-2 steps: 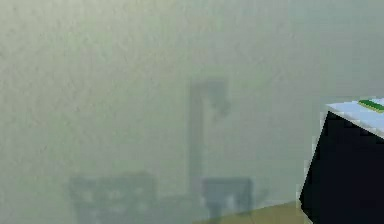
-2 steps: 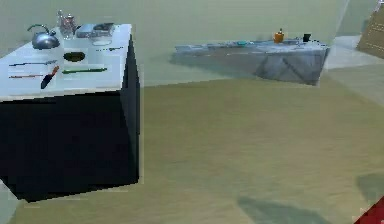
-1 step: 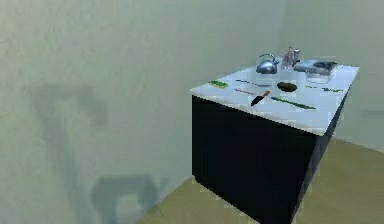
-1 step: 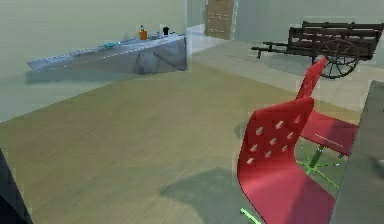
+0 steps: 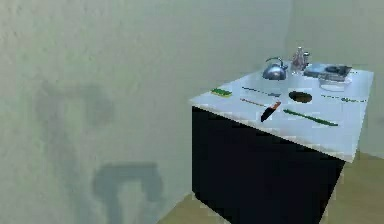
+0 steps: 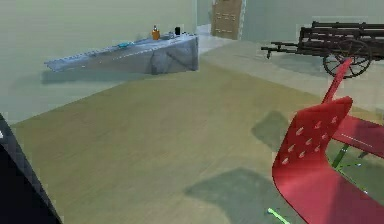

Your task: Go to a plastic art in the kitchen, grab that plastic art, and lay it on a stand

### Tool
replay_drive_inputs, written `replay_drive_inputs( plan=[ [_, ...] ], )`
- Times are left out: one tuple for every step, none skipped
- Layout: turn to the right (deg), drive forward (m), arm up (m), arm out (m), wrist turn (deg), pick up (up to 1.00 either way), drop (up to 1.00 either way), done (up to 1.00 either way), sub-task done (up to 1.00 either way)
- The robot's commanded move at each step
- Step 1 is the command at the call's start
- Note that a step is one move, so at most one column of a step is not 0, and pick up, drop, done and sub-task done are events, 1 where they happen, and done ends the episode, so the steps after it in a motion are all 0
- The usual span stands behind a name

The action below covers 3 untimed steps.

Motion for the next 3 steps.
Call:
replay_drive_inputs(
  plan=[
    [45.0,0.0,0.0,0.0,0.0,0.0,0.0,0.0,0.0],
    [42.0,0.0,0.0,0.0,0.0,0.0,0.0,0.0,0.0],
    [0.0,0.35,0.0,0.0,0.0,0.0,0.0,0.0,0.0]
  ],
)
